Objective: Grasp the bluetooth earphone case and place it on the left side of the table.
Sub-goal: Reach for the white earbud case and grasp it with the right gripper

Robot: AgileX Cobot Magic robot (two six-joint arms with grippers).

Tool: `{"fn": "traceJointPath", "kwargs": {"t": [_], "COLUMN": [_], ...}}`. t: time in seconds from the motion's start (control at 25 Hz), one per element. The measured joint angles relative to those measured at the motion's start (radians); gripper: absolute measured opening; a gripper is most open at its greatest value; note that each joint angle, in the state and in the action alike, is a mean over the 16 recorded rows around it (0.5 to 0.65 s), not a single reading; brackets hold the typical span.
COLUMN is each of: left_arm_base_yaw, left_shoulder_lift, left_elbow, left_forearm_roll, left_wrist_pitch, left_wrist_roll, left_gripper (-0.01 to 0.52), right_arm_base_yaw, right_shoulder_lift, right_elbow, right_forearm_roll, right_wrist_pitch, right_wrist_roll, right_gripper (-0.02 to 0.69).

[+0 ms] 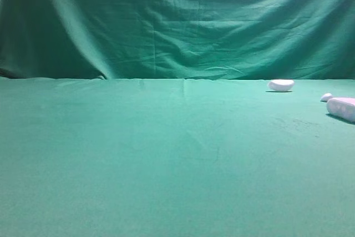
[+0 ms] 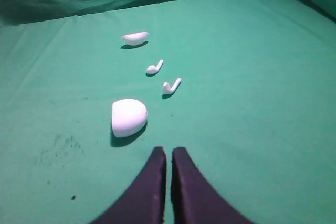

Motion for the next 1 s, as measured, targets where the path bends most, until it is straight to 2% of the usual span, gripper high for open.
{"fn": "traceJointPath", "kwargs": {"t": [0.56,1.0], "left_arm_base_yaw": [0.0,0.0], "left_shoulder_lift": [0.0,0.0], "left_elbow": [0.0,0.0], "left_forearm_roll": [0.0,0.0], "left_wrist_pitch": [0.0,0.0], "left_wrist_roll": [0.0,0.0], "left_gripper": [0.0,0.0], "right_arm_base_yaw": [0.0,0.0], "right_shoulder_lift": [0.0,0.012], "right_elbow": [0.001,-0.027], "right_forearm_roll": [0.009,0.143], "right_wrist_pitch": [-0.019,-0.291], "right_wrist_roll": [0.0,0.003], "right_gripper": [0.0,0.0]}}
